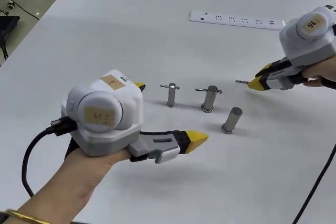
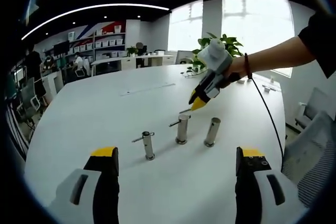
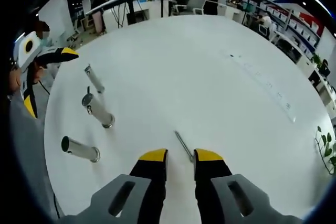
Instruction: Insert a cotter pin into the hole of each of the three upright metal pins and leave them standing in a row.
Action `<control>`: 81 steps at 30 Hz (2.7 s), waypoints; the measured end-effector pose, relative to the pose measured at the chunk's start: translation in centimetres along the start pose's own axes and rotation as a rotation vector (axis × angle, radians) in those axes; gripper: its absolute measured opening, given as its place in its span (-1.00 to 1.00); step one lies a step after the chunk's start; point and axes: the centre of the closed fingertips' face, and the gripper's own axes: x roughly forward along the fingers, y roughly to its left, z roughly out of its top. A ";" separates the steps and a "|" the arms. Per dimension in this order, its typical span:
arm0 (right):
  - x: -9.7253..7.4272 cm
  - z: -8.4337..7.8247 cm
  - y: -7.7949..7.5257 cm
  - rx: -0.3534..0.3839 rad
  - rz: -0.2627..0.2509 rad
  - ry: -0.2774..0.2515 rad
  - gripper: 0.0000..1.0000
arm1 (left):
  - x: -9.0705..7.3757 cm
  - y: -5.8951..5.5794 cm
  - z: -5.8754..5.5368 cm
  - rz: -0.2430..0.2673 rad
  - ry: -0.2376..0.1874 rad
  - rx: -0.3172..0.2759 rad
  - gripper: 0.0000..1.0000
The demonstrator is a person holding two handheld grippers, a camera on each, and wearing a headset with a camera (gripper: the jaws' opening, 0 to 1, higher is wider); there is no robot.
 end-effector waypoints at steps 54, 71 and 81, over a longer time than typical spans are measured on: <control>0.6 -1.5 -0.5 -0.142 -0.014 0.102 -1.00 | -0.1 0.0 -0.1 -0.019 0.004 -0.015 0.73; -4.1 1.6 2.5 -0.263 -0.022 -0.065 -1.00 | -0.5 -0.8 -0.2 -0.058 0.003 -0.051 0.52; -6.1 3.3 6.5 -0.306 0.023 -0.168 -1.00 | -0.5 -1.7 0.7 -0.089 -0.002 -0.044 0.36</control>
